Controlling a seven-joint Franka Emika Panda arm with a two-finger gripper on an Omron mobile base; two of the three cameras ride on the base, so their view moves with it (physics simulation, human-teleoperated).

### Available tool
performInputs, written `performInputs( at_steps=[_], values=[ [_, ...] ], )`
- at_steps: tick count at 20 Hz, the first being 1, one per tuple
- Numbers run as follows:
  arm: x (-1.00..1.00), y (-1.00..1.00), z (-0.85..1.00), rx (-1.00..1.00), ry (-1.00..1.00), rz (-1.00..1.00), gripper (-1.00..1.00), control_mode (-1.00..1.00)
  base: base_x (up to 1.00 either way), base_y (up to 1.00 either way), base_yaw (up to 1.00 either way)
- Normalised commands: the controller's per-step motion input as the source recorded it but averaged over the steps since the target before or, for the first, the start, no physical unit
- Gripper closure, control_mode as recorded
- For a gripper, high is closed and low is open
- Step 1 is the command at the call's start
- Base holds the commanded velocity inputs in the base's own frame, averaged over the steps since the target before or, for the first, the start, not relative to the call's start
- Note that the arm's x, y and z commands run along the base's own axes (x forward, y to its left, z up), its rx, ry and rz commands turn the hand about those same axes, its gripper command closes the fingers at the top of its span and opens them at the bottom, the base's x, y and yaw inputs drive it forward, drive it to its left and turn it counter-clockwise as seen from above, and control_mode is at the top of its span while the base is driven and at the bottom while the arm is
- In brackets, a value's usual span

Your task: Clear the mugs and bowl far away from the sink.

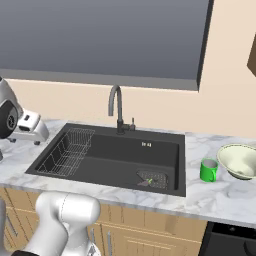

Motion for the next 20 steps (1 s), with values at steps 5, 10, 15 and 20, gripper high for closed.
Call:
performInputs(
  at_steps=[5, 10, 15, 20],
  values=[
    [-0.32, 0.77, -0.17, 0.00, 0.01, 0.00, -1.00, -1.00, 0.00, 0.00, 0.00],
    [-0.19, 0.79, -0.18, 0.00, 0.03, 0.01, -1.00, -1.00, 0.00, 0.00, 0.00],
    [-0.01, 0.60, -0.32, 0.00, 0.01, 0.17, -1.00, -1.00, 0.00, 0.00, 0.00],
    [0.00, 0.69, -0.34, 0.00, 0.00, 0.14, -1.00, -1.00, 0.00, 0.00, 0.00]
  ],
)
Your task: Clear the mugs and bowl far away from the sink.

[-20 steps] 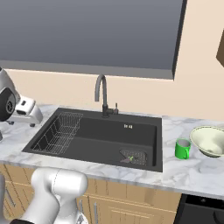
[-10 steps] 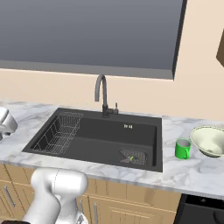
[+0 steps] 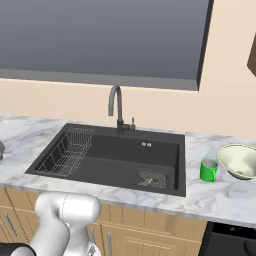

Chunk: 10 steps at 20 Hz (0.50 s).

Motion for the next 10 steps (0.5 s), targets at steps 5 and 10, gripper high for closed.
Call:
performInputs(
  at_steps=[5, 10],
  values=[
    [0.05, 0.71, -0.29, 0.00, 0.00, 0.09, -1.00, -1.00, 0.00, 0.00, 0.00],
    [0.22, 0.64, -0.15, 0.00, 0.00, 0.02, -1.00, -1.00, 0.00, 0.00, 0.00]
  ],
)
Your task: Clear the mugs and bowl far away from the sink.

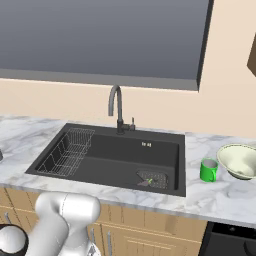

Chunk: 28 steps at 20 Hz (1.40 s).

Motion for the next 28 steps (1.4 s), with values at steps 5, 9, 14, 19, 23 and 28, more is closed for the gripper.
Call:
performInputs(
  at_steps=[5, 9, 14, 19, 23, 28],
  values=[
    [0.31, 0.41, -0.06, 0.01, 0.00, 0.00, -1.00, -1.00, 0.00, 0.00, 0.00],
    [0.36, 0.20, -0.10, 0.01, 0.00, 0.00, -1.00, -1.00, 0.00, 0.00, 0.00],
    [0.37, 0.23, -0.21, 0.00, 0.00, 0.00, -1.00, -1.00, 0.00, 0.00, 0.00],
    [0.33, 0.29, -0.32, 0.00, 0.00, 0.00, -1.00, -1.00, 0.00, 0.00, 0.00],
    [0.26, 0.26, -0.26, 0.00, 0.00, -0.02, -1.00, -1.00, 0.00, 0.00, 0.00],
    [0.20, 0.23, -0.20, 0.00, 0.00, -0.06, -1.00, -1.00, 0.00, 0.00, 0.00]
  ],
)
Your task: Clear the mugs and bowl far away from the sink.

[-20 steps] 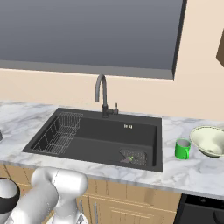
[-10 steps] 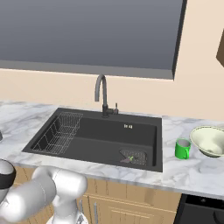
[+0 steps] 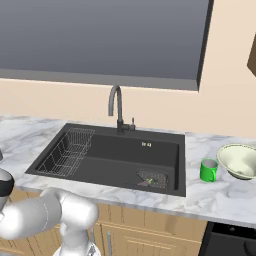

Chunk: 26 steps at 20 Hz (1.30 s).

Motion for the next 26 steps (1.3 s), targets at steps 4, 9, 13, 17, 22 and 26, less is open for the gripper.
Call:
performInputs(
  at_steps=[4, 9, 13, 17, 22, 26],
  values=[
    [0.18, 0.07, -0.17, 0.00, 0.00, -0.14, -1.00, -1.00, 0.00, 0.00, 0.00],
    [0.13, 0.10, -0.14, 0.00, 0.00, -0.13, -1.00, -1.00, 0.00, 0.00, 0.00],
    [0.05, 0.20, -0.10, 0.00, 0.00, -0.06, -1.00, -1.00, 0.00, 0.00, 0.00],
    [0.08, 0.13, -0.06, 0.00, 0.01, 0.00, -1.00, -1.00, 0.00, 0.00, 0.00],
    [0.14, 0.04, -0.07, 0.00, 0.02, 0.00, -1.00, -1.00, 0.00, 0.00, 0.00],
    [0.14, 0.00, -0.15, 0.00, 0.01, 0.00, -1.00, -1.00, 0.00, 0.00, 0.00]
  ],
)
